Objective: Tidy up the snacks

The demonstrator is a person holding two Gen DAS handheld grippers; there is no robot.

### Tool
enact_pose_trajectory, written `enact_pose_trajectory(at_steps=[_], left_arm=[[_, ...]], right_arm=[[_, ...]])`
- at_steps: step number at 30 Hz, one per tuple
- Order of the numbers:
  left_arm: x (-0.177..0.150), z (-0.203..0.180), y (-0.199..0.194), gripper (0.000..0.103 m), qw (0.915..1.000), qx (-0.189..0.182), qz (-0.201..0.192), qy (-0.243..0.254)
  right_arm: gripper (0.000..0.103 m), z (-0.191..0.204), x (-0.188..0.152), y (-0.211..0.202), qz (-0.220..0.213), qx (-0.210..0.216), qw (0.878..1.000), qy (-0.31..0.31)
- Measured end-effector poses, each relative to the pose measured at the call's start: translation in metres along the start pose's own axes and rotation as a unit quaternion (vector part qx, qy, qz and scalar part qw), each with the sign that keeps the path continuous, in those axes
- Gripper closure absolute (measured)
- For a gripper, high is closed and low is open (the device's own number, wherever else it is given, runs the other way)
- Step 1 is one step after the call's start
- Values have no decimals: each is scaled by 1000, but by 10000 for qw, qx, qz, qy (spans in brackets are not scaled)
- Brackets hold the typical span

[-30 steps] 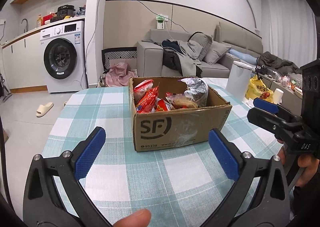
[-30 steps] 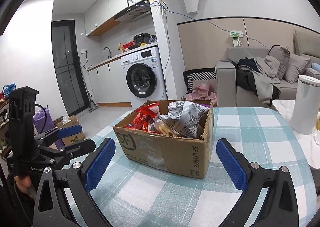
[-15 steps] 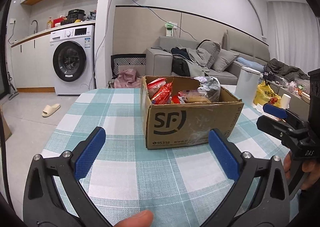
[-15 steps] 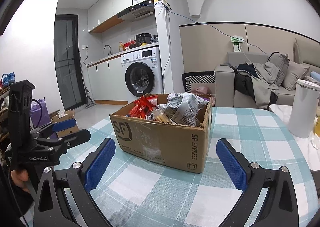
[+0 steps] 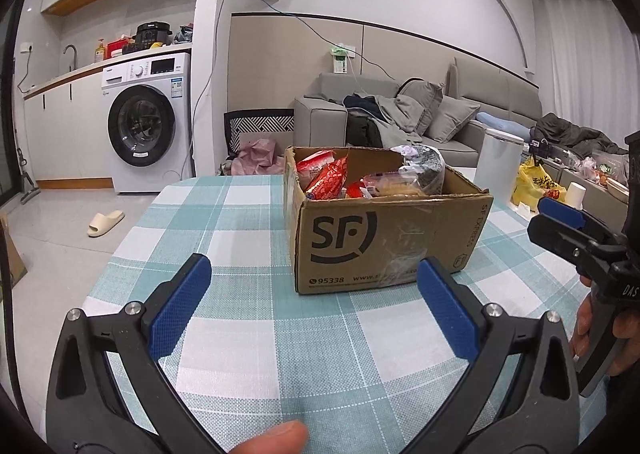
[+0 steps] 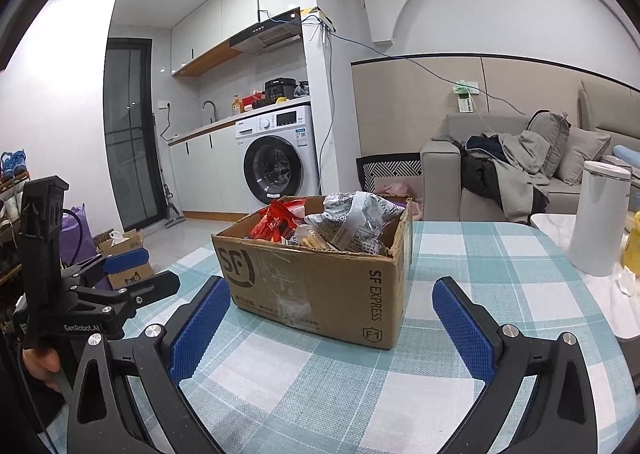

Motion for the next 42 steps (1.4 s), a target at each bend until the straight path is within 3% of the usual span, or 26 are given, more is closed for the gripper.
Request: enact_pose_trajectory(at_steps=[42], left_arm=[[-6,2,6,1,9999,96,74,-49]], right_arm=[[0,10,-1,3,41,-89,9996,-280]])
Point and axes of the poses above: each gripper's, at about its wrist camera, not at the fingertips, and y roughly the way its jaws point, z to its left, x to its top, the point moved 1 cm from there along y, roughly the way its jaws point, and after that the axes turned 6 degrees about -y, right-handed, at the moved point
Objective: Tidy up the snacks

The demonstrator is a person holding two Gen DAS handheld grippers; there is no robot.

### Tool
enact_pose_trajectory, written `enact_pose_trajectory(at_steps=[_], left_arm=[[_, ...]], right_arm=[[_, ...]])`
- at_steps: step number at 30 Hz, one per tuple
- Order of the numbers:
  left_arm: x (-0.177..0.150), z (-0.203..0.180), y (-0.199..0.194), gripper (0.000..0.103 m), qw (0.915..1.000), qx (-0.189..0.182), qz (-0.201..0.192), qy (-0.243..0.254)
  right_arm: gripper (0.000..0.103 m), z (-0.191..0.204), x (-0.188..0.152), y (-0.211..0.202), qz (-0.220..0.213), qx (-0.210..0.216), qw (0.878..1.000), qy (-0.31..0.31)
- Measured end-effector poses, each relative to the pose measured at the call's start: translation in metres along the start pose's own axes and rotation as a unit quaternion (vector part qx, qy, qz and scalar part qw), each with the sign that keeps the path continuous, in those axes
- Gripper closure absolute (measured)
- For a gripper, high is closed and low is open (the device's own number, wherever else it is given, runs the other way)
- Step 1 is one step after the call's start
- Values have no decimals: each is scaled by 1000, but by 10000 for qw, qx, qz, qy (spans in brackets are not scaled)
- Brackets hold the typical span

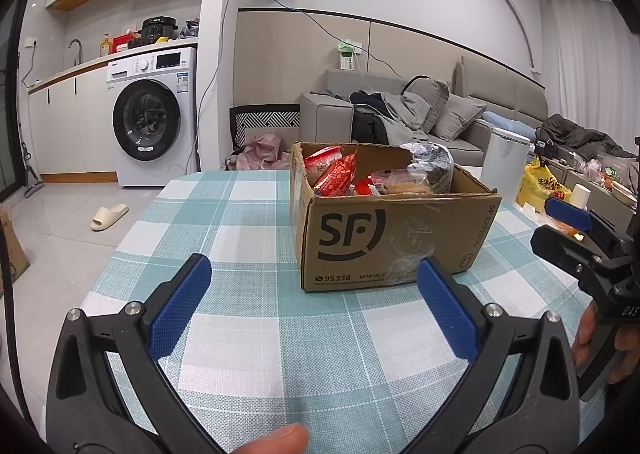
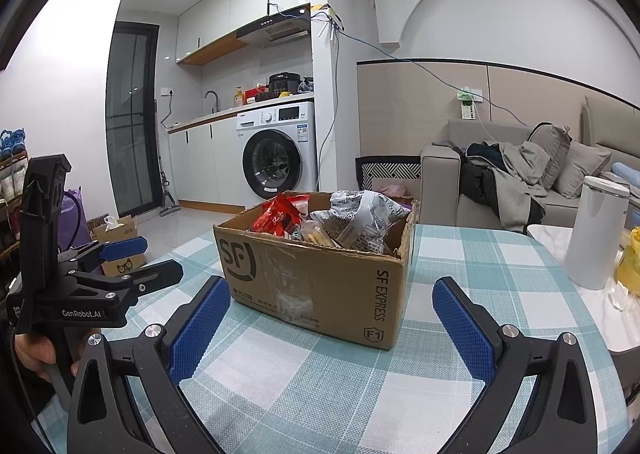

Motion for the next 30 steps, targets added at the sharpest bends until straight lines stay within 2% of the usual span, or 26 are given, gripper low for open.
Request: enact_pose_trajectory(at_steps=[30], left_arm=[[1,2,-3,1,10000,-14,-55,-11]], right_arm=[[0,0,0,1,13,8,10000,-3]])
Point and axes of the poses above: each gripper's, at about its wrist camera, not at the fingertips, and y roughly the way its jaws point, z to its left, x to its top, the point moved 1 cm from there along y, roughly the way its jaws point, and after that the axes turned 6 degrees about -y, right-handed, at the moved point
